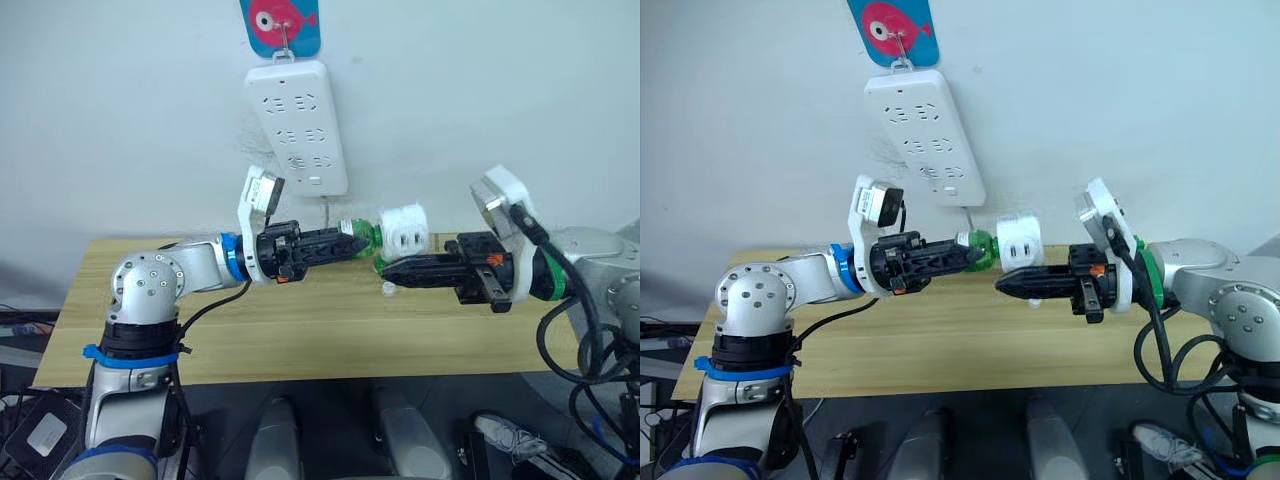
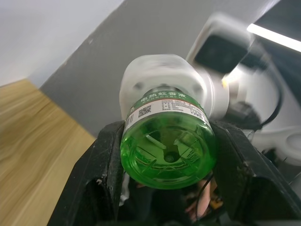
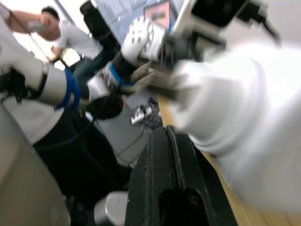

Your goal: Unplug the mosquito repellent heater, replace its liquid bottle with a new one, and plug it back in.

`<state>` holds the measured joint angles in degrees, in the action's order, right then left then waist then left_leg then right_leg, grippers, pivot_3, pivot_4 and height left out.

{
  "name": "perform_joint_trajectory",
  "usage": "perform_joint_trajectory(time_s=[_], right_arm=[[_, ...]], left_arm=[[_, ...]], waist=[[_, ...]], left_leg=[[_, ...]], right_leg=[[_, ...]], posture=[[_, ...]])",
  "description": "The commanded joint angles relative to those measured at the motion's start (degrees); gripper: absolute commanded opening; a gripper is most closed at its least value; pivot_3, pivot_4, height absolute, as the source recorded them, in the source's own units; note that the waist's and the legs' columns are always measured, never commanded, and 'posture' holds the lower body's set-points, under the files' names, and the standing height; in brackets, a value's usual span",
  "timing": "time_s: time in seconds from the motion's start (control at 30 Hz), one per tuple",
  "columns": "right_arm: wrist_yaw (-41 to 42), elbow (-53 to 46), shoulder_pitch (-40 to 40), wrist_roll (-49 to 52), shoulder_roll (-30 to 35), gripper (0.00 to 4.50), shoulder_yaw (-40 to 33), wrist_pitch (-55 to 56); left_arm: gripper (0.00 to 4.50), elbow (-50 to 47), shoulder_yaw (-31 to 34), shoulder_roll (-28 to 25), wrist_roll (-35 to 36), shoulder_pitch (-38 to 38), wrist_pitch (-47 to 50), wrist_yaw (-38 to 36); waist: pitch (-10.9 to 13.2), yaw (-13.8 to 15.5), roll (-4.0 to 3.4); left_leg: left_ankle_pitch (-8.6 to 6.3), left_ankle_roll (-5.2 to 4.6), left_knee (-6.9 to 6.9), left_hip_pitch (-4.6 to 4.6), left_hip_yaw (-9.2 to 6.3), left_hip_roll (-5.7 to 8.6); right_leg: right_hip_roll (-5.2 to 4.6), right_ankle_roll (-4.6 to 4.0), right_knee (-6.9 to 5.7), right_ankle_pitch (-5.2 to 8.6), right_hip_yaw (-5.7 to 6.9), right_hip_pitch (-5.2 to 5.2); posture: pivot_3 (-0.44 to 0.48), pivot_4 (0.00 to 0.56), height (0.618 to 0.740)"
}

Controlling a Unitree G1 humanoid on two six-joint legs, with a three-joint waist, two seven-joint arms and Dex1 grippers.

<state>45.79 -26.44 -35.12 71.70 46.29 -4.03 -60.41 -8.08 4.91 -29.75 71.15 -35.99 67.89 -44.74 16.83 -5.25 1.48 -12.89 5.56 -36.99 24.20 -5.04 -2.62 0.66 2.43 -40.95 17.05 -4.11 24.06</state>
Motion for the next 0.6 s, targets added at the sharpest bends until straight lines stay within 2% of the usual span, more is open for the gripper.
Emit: perform_joint_trajectory(time_s=[0.03, 0.17, 0.27, 0.47, 0.6], right_arm=[[-3.73, 0.59, -2.49, 4.25, -0.87, 0.00, -2.64, -0.86], [-4.57, 1.91, -3.53, 2.25, -1.85, 0.00, -1.42, -0.60], [-4.00, 2.97, -3.89, -0.96, -2.69, 0.00, 0.24, 0.16], [-5.37, 9.12, -4.23, -7.52, -5.20, 0.00, 0.94, 2.12], [-4.70, 9.85, -1.09, -10.91, -5.03, 0.00, 1.82, 1.43]], left_arm=[[2.30, -3.68, -2.63, -2.68, -4.24, 0.69, -3.24, -6.54], [2.30, -6.16, -6.36, -5.85, -9.13, 1.87, -6.41, -13.15], [2.30, -7.10, -6.87, -6.33, -9.32, 1.93, -6.70, -15.61], [2.30, -5.76, -4.09, -4.59, -5.02, 0.55, -3.93, -14.46], [2.30, -5.06, -2.29, -3.69, -2.10, -0.15, -2.09, -13.03]], waist=[[0.00, -0.01, 0.00], [0.00, 0.05, 0.00], [0.00, 0.06, 0.00], [0.00, 0.06, 0.00], [0.00, 0.06, 0.00]], left_leg=[[0.00, 0.00, 0.00, 0.00, -0.01, -0.01], [0.00, -0.01, 0.02, 0.00, 0.00, 0.00], [-0.01, -0.01, 0.01, 0.01, 0.00, 0.00], [-0.01, -0.01, 0.00, 0.01, 0.00, -0.01], [-0.01, -0.01, 0.01, 0.02, -0.01, -0.01]], right_leg=[[0.01, 0.00, 0.01, 0.00, 0.01, 0.00], [0.01, 0.00, 0.02, 0.00, 0.00, 0.00], [0.01, 0.00, 0.02, 0.00, 0.01, 0.00], [0.01, 0.00, 0.02, 0.00, 0.01, 0.00], [0.01, 0.00, 0.02, 0.00, 0.02, 0.01]], posture=[[-0.163, 0.227, 0.740], [-0.161, 0.227, 0.740], [-0.158, 0.226, 0.740], [-0.156, 0.225, 0.740], [-0.155, 0.226, 0.740]])
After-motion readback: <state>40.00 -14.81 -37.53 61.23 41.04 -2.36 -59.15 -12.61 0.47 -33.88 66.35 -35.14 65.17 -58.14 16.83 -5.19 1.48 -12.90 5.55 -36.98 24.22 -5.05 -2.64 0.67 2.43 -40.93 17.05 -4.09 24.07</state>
